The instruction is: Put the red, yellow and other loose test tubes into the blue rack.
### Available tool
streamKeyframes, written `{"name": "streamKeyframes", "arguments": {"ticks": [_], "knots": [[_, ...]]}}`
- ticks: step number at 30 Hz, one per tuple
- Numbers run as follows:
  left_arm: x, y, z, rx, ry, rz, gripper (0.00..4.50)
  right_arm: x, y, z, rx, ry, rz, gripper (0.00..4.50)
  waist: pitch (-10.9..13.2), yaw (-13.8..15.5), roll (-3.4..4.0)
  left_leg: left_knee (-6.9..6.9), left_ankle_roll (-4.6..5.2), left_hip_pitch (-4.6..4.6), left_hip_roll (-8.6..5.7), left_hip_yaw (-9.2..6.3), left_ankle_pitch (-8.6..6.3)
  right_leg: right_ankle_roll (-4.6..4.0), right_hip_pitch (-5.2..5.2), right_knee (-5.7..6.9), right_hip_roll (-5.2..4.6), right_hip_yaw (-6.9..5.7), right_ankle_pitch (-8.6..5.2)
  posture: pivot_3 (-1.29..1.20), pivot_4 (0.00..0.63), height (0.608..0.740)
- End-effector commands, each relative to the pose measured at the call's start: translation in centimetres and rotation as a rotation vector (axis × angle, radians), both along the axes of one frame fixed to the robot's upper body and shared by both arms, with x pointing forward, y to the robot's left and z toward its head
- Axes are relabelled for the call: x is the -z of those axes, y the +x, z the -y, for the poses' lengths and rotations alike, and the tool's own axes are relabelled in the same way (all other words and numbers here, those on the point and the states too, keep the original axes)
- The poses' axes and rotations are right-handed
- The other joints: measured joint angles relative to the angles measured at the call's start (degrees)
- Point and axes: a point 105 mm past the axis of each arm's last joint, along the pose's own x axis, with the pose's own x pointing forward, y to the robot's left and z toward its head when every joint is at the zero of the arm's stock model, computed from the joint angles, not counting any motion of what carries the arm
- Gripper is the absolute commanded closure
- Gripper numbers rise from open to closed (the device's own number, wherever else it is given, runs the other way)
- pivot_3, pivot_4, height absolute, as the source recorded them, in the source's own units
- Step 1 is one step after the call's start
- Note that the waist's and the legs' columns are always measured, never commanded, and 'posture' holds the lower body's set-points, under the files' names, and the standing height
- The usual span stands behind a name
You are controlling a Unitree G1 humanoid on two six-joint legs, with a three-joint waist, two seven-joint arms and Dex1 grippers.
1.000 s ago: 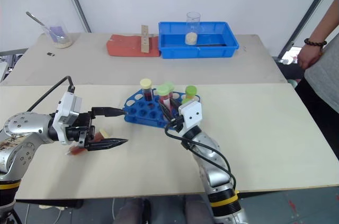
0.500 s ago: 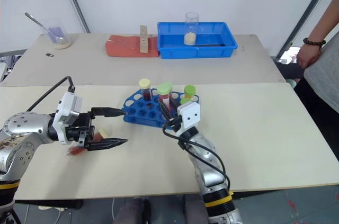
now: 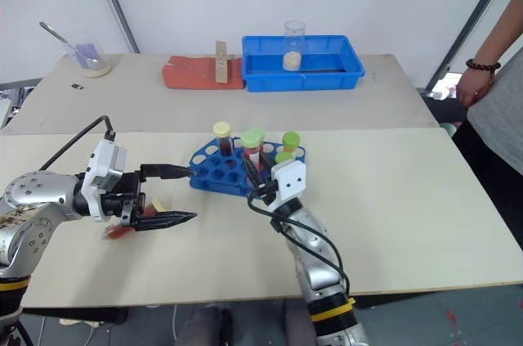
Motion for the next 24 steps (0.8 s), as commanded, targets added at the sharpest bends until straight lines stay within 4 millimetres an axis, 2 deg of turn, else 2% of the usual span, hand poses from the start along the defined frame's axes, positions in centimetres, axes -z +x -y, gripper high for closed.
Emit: {"name": "streamKeyframes", "arguments": {"ticks": [1, 7, 13, 18, 24], "knots": [[-0.8, -0.2, 0.3, 0.017, 0.013, 0.032, 0.00, 0.5, 0.1, -0.1, 0.005, 0.023, -0.025, 3.55, 0.0, 0.0, 0.00, 0.00, 0.00, 0.00, 0.00, 0.00, 0.00, 0.00, 0.00, 0.00, 0.00, 0.00, 0.00, 0.00, 0.150, 0.740], [-0.6, -0.2, 0.2, 0.007, 0.010, 0.033, 0.00, 0.2, -0.3, 1.1, -0.007, 0.001, -0.022, 3.55, 0.0, 0.0, 0.00, 0.00, 0.00, 0.00, 0.00, 0.00, 0.00, 0.00, 0.00, -0.01, 0.00, 0.00, 0.00, 0.00, 0.150, 0.740], [-0.4, -0.2, -0.4, -0.013, 0.010, 0.031, 0.00, -0.9, -2.6, 2.1, -0.174, -0.056, -0.046, 3.55, 0.0, 0.2, 0.00, -0.01, 0.00, -0.06, -0.02, -0.01, 0.00, 0.08, 0.02, -0.05, -0.02, 0.01, -0.03, 0.00, 0.150, 0.740], [-0.2, -0.3, -0.6, -0.023, 0.011, 0.030, 0.00, -2.1, -4.5, 1.2, -0.331, -0.113, -0.046, 3.55, 0.0, 0.0, 0.00, -0.02, 0.00, -0.02, 0.00, 0.01, 0.00, 0.00, 0.00, -0.03, -0.01, 0.00, -0.09, 0.00, 0.150, 0.740], [-0.4, -0.2, -1.2, -0.046, 0.016, 0.035, 0.00, -3.4, -3.3, -0.2, -0.329, -0.096, -0.001, 3.55, 0.0, 0.0, 0.00, -0.01, 0.00, 0.00, 0.06, -0.06, 0.00, -0.21, -0.04, 0.06, 0.13, 0.01, -0.20, 0.00, 0.150, 0.740]]}}
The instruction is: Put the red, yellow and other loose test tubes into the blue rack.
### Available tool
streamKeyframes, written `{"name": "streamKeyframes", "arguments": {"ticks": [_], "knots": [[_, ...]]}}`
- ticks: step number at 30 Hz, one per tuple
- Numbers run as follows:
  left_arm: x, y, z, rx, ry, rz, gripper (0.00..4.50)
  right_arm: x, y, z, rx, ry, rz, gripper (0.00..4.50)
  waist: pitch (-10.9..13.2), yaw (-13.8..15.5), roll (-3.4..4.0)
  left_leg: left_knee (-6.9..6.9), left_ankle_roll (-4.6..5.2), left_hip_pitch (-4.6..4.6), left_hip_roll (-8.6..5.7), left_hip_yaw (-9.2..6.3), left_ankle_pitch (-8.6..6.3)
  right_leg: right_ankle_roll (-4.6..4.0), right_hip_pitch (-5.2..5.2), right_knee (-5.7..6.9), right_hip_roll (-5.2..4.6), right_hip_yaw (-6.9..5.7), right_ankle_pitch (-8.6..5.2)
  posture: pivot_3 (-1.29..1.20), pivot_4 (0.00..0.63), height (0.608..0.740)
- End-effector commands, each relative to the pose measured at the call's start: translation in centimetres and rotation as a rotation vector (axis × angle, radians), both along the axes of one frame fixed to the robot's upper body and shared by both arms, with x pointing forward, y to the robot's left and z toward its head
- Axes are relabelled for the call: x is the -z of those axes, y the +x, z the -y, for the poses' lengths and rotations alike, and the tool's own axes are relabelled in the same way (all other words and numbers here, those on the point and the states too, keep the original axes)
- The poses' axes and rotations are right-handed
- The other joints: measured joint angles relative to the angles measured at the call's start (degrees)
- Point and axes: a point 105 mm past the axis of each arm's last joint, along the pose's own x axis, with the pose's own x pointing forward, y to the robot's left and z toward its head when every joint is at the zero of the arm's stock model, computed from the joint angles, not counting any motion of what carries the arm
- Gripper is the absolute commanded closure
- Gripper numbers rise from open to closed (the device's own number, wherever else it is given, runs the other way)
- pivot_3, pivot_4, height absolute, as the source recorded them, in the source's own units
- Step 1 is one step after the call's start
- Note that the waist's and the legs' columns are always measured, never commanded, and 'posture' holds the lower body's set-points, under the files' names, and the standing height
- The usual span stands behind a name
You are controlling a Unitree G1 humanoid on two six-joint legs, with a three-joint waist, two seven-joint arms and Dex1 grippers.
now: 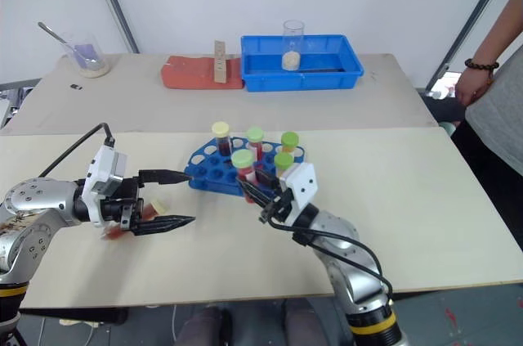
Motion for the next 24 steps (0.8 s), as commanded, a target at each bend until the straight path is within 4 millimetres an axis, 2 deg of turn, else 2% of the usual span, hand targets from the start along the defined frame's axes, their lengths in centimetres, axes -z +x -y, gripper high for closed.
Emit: {"name": "streamKeyframes", "arguments": {"ticks": [1, 10, 24], "knots": [[-1.2, 0.0, -0.7, -0.019, 0.010, 0.058, 0.00, -1.6, 0.5, -0.7, 0.009, 0.034, 0.067, 3.55, 0.0, 0.1, 0.00, 0.00, 0.00, 0.00, 0.00, -0.02, 0.00, 0.00, 0.01, 0.00, 0.00, 0.00, 0.00, 0.00, 0.150, 0.740], [-1.1, 0.0, -0.6, -0.025, -0.001, 0.059, 0.00, -0.9, 2.1, 0.0, 0.174, 0.038, 0.128, 3.55, 0.0, 0.2, 0.00, -0.03, -0.01, -0.17, -0.04, 0.00, -0.01, 0.28, -0.03, -0.15, -0.06, 0.00, 0.18, 0.00, 0.150, 0.740], [-1.0, 0.0, -0.1, -0.010, -0.012, 0.056, 0.00, -0.4, 3.2, 0.3, 0.287, 0.097, 0.129, 3.55, 0.0, 0.0, 0.00, -0.04, -0.01, -0.09, -0.02, 0.01, 0.00, 0.23, -0.03, -0.09, -0.05, 0.00, 0.11, 0.00, 0.150, 0.740]]}}
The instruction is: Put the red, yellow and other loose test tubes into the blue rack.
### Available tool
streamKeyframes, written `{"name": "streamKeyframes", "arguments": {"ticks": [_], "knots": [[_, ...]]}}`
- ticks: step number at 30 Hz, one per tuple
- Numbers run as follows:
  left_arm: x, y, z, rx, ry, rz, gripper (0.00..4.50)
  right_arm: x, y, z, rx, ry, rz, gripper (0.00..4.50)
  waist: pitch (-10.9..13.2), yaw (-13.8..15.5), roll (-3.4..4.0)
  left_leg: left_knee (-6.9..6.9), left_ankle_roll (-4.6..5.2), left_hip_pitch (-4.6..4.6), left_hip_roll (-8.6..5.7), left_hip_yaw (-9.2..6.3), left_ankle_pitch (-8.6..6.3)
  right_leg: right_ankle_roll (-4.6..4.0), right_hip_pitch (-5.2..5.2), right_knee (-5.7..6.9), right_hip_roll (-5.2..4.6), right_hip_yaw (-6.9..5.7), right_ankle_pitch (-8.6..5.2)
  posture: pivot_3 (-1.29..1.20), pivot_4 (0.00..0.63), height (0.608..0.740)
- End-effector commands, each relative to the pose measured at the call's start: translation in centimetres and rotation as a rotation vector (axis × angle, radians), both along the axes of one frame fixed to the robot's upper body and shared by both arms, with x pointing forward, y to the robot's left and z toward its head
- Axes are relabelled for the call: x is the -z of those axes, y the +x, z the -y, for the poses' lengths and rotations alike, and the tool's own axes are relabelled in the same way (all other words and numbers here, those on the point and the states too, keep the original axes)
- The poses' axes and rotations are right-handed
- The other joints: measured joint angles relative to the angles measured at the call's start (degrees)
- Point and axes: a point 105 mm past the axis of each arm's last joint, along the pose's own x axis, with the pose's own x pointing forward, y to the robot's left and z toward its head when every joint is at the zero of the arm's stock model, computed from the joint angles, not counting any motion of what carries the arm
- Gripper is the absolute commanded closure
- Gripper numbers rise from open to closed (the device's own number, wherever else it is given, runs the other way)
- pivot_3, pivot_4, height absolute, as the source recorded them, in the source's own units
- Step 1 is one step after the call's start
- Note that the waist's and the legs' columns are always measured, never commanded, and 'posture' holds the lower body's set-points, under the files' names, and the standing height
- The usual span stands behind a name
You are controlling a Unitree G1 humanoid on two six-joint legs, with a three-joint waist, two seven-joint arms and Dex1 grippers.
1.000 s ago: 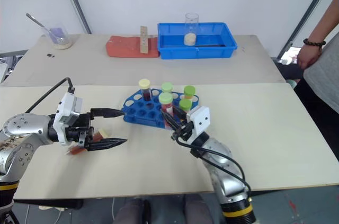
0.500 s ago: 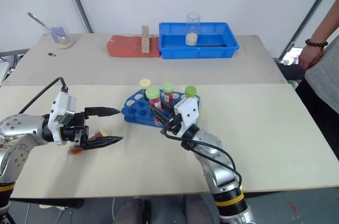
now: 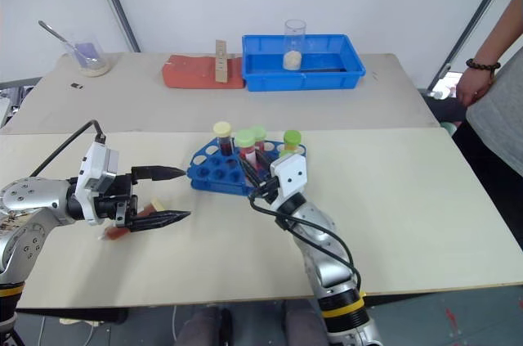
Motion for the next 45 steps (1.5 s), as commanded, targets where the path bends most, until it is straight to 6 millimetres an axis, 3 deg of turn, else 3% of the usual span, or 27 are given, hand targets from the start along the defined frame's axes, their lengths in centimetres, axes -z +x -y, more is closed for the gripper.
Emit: {"name": "streamKeyframes", "arguments": {"ticks": [1, 38, 40, 45], "knots": [[-0.7, -0.3, 0.5, 0.026, -0.005, 0.043, 0.00, -1.2, 0.0, 0.3, 0.037, 0.038, 0.058, 3.55, 0.0, 0.0, 0.00, 0.00, 0.00, -0.01, 0.00, 0.00, 0.00, 0.00, 0.00, -0.01, 0.00, 0.00, 0.00, 0.00, 0.150, 0.740], [-1.2, 0.4, 1.1, -0.010, -0.036, 0.061, 0.00, 1.6, 0.3, 0.1, 0.112, 0.036, 0.001, 3.56, 0.0, 0.0, 0.00, -0.02, 0.00, 0.02, 0.01, -0.02, 0.00, -0.11, 0.01, 0.01, 0.00, 0.00, -0.05, 0.00, 0.150, 0.740], [-1.2, 0.4, 1.1, -0.015, -0.040, 0.061, 0.00, 1.5, 0.1, 0.1, 0.089, 0.046, -0.006, 2.51, 0.0, 0.0, 0.00, -0.02, 0.00, 0.02, 0.01, -0.02, 0.00, -0.11, 0.01, 0.01, 0.00, 0.00, -0.06, 0.00, 0.150, 0.740], [-1.3, 0.8, 0.7, -0.048, -0.046, 0.066, 0.00, 1.6, -0.3, 0.5, 0.054, 0.019, -0.023, 0.82, 0.0, 0.0, 0.00, -0.02, 0.00, 0.00, 0.00, -0.02, 0.00, -0.10, 0.01, -0.01, 0.00, 0.00, -0.05, 0.00, 0.150, 0.740]]}}
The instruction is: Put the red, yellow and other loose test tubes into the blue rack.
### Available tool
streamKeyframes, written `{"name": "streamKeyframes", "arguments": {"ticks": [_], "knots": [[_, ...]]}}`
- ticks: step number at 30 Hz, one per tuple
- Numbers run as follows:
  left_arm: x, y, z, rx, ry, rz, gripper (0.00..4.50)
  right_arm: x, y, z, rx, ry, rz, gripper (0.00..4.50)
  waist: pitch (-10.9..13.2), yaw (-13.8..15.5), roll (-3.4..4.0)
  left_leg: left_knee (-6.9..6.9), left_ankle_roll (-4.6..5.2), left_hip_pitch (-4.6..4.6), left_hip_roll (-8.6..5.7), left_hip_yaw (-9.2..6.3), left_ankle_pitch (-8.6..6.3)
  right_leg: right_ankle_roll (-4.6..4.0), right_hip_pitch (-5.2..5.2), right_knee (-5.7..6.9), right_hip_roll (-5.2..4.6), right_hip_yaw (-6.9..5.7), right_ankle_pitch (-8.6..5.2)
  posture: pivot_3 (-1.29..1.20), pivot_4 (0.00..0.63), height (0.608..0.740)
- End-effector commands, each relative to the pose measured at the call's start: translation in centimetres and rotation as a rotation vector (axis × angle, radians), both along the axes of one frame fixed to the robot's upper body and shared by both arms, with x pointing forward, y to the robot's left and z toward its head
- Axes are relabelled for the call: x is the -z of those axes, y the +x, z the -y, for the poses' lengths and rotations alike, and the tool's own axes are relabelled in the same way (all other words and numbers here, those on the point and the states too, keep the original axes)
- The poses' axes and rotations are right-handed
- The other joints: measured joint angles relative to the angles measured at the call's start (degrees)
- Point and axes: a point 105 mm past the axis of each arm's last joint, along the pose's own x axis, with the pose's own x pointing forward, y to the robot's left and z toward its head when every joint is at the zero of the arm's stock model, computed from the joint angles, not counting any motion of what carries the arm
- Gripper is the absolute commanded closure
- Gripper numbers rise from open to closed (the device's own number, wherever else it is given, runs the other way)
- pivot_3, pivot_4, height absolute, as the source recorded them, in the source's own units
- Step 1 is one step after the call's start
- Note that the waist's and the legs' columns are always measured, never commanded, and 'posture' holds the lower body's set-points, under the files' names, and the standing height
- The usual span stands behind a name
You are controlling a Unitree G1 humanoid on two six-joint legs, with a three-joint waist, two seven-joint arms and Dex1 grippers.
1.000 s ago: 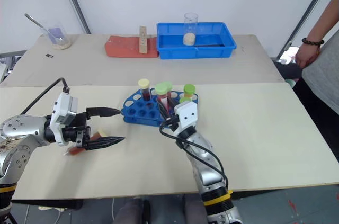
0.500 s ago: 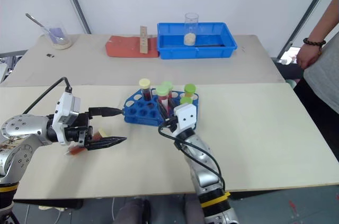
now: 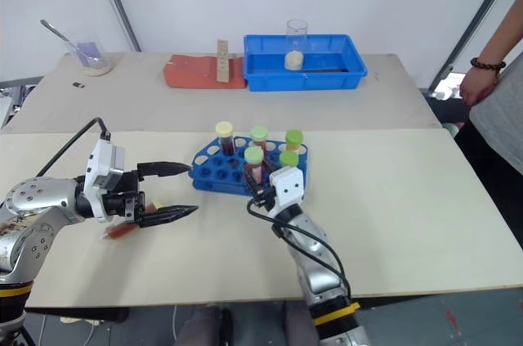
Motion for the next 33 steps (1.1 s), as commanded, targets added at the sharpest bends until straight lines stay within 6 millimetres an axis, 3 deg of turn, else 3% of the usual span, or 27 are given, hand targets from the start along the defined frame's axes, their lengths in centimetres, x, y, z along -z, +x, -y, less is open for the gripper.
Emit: {"name": "streamKeyframes", "arguments": {"ticks": [1, 3, 11, 16, 20, 24, 33], "knots": [[-1.1, 0.4, -0.5, -0.035, -0.009, 0.038, 0.00, -1.6, -0.7, 0.6, -0.043, 0.002, 0.035, 0.46, 0.0, 0.0, 0.00, 0.00, 0.00, 0.00, 0.00, 0.00, 0.00, 0.00, 0.00, 0.00, 0.00, 0.00, 0.00, 0.00, 0.150, 0.740], [-1.3, 0.5, -1.2, -0.066, 0.002, 0.040, 0.00, -1.4, -1.5, 1.0, -0.090, -0.030, 0.011, 0.03, 0.0, 0.1, 0.00, 0.00, 0.00, 0.01, 0.00, 0.00, 0.00, 0.01, 0.00, 0.00, 0.00, 0.00, 0.00, 0.00, 0.150, 0.740], [-1.3, 0.5, -4.8, -0.235, 0.193, 0.011, 0.00, -1.6, -4.5, 3.0, -0.284, -0.250, -0.006, 0.03, 0.0, -0.1, 0.00, -0.01, 0.00, 0.05, 0.01, 0.04, 0.00, -0.13, -0.01, 0.00, 0.00, 0.00, -0.15, 0.00, 0.150, 0.740], [-0.5, 0.0, -8.2, -0.331, 0.400, -0.057, 0.00, -4.1, -6.1, 4.9, -0.464, -0.405, -0.010, 0.03, 0.1, 0.1, 0.02, -0.01, 0.00, 0.07, 0.02, 0.05, 0.00, -0.18, -0.02, 0.01, 0.00, -0.02, -0.19, 0.00, 0.150, 0.740], [1.0, -0.3, -9.8, -0.350, 0.537, -0.118, 0.00, -5.7, -7.5, 5.5, -0.633, -0.511, -0.081, 0.03, 0.1, 0.3, 0.01, -0.02, -0.01, 0.11, 0.00, 0.14, 0.00, -0.18, -0.02, -0.02, -0.11, -0.03, -0.19, 0.00, 0.150, 0.740], [2.4, -0.3, -10.3, -0.345, 0.611, -0.176, 0.00, -6.9, -8.5, 5.5, -0.731, -0.559, -0.140, 0.03, 0.1, 0.5, 0.01, -0.15, -0.01, 0.11, 0.00, 0.13, -0.01, -0.23, -0.04, -0.06, -0.10, -0.08, -0.22, 0.00, 0.150, 0.740], [5.3, 2.3, -9.4, -0.334, 0.725, -0.245, 0.00, -7.7, -9.7, 5.5, -0.818, -0.590, -0.177, 0.03, 0.1, 1.8, -0.04, -0.17, 0.00, -0.10, -0.05, 0.16, -0.01, -0.16, -0.10, -0.26, -0.12, -0.07, -0.22, 0.00, 0.150, 0.740]]}}
